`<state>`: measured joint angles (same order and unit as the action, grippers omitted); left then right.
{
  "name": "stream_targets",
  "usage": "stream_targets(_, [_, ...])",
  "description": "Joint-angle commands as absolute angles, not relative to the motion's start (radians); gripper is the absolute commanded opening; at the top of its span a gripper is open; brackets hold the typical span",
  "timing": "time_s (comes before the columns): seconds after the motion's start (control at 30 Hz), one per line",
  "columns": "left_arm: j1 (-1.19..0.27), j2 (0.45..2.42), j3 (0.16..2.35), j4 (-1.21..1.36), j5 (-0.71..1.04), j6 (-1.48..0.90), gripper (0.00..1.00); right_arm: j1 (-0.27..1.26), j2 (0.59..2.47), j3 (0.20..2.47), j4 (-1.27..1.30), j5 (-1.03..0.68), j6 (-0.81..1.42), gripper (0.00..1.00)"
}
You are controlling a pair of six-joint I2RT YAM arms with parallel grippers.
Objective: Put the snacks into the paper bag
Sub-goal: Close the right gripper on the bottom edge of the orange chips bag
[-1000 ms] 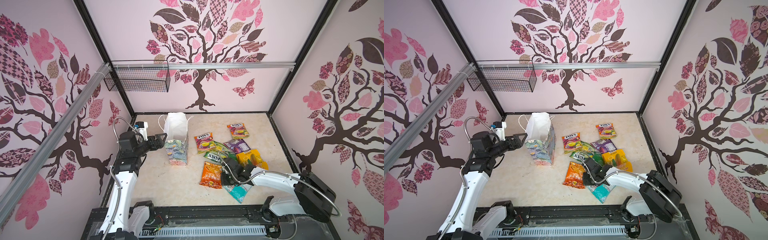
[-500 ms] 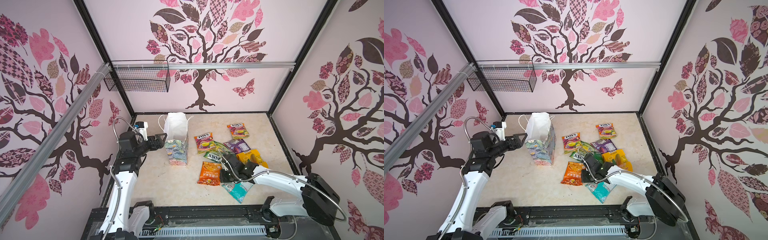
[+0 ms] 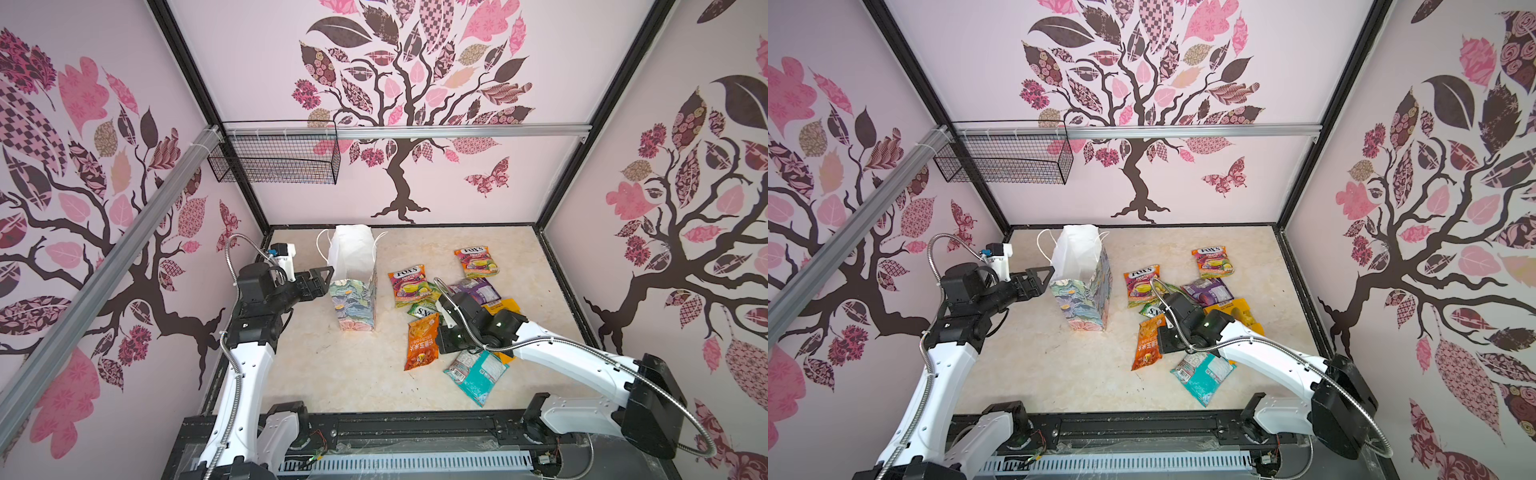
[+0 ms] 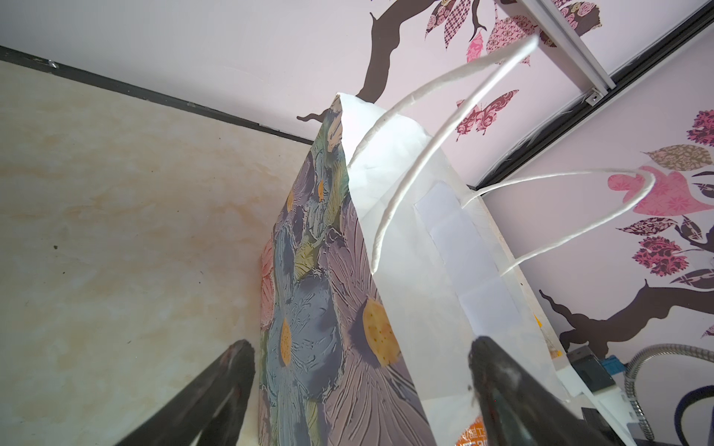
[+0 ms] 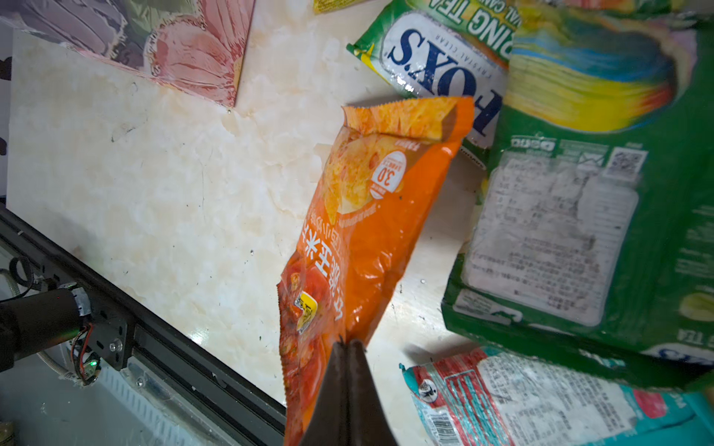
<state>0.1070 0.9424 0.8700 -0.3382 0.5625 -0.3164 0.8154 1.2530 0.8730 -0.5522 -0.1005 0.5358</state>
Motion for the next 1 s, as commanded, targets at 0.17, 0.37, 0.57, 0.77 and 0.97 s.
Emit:
stream_targets(0.17, [0.112, 0.927, 0.859, -0.326, 0.559, -0.313, 0.9, 0.822, 1.195, 0.983, -0.662, -0.116, 0.475, 0.0])
stream_targets(0.37, [0.111, 0.923, 0.854, -0.323, 0.568, -0.316, 0.88, 0.821, 1.168, 1.045, -0.695, -0.11, 0.467, 0.0])
stream_targets(0.57, [0.112, 0.929, 0.856, -0.32, 0.581, -0.319, 0.87, 0.822, 1.192, 1.047, -0.749, -0.145, 0.449, 0.0])
stream_targets(0.77, [0.112, 0.932, 0.856, -0.318, 0.581, -0.321, 0.87, 0.821, 1.206, 0.904, -0.683, -0.129, 0.402, 0.31])
stream_targets(0.97, [0.112, 0.937, 0.855, -0.318, 0.583, -0.322, 0.87, 0.821, 1.264, 0.783, -0.578, -0.129, 0.382, 0.38])
